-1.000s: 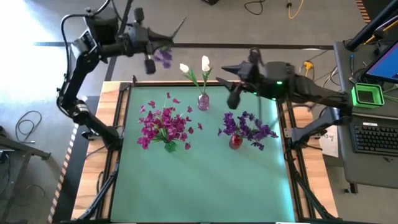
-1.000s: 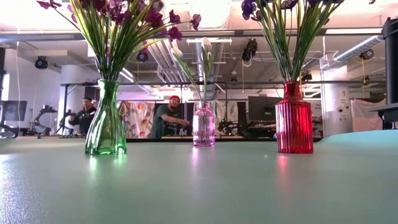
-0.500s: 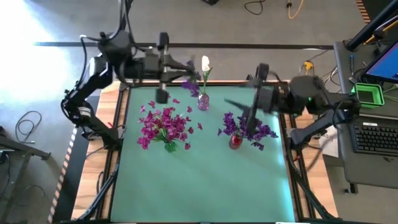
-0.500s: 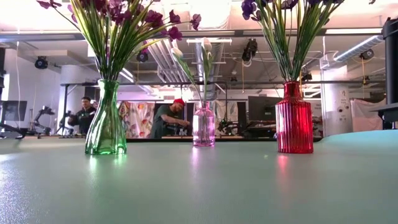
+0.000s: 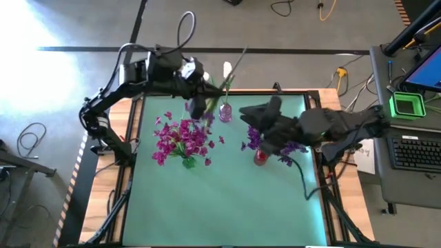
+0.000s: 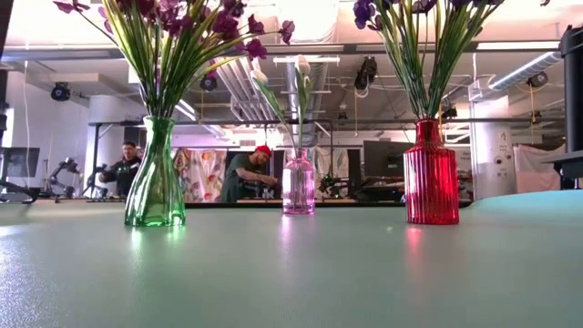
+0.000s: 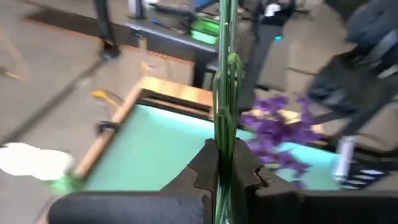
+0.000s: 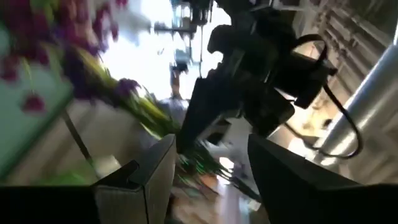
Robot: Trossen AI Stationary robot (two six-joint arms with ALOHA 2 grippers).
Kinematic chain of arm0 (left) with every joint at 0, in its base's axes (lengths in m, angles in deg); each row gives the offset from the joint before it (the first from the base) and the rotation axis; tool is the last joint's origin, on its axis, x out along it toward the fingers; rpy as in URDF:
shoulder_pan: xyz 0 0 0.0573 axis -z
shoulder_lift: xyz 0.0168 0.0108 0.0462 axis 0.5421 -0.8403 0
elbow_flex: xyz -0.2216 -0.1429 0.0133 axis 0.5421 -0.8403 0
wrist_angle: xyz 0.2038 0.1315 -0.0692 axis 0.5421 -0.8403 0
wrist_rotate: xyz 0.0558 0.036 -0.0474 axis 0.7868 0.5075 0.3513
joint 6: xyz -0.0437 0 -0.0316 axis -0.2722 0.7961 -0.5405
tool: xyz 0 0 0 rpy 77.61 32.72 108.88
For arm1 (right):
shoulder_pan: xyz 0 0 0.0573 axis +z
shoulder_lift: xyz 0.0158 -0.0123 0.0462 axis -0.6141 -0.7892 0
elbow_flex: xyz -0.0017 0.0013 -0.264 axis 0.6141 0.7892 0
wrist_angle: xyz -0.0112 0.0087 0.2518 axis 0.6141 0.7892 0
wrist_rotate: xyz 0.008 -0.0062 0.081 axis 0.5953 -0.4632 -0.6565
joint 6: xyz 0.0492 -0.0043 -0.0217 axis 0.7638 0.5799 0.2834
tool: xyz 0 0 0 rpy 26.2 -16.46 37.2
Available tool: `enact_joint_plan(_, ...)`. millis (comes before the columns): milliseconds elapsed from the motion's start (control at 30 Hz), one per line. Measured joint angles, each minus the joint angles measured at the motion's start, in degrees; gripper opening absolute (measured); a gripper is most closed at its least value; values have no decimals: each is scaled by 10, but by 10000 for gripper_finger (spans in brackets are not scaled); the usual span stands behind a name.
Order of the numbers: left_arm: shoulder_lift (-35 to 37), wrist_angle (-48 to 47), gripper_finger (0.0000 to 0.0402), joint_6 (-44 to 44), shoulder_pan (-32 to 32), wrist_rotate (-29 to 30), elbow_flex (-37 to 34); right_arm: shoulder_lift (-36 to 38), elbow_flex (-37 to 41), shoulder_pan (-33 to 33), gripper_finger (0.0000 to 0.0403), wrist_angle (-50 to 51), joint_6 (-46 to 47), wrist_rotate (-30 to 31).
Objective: Sort flowers into vase by color
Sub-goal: Put the violet flowers into the red flower vase
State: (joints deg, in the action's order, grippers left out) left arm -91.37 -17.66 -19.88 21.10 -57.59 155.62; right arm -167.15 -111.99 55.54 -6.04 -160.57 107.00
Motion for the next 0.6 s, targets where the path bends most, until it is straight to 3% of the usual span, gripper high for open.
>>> enact_joint_plan(167, -4, 9, 0, -61, 0, -39, 0, -39, 0, 0, 194, -101, -140, 90)
enact_joint_plan(367, -4, 10, 0, -112, 2, -66, 13, -70, 0, -6, 194, -176, -345, 149)
enact_joint_plan(600, -4, 2, 0, -162, 16, -72, 15, -77, -5, -35, 194, -199, -397, 147)
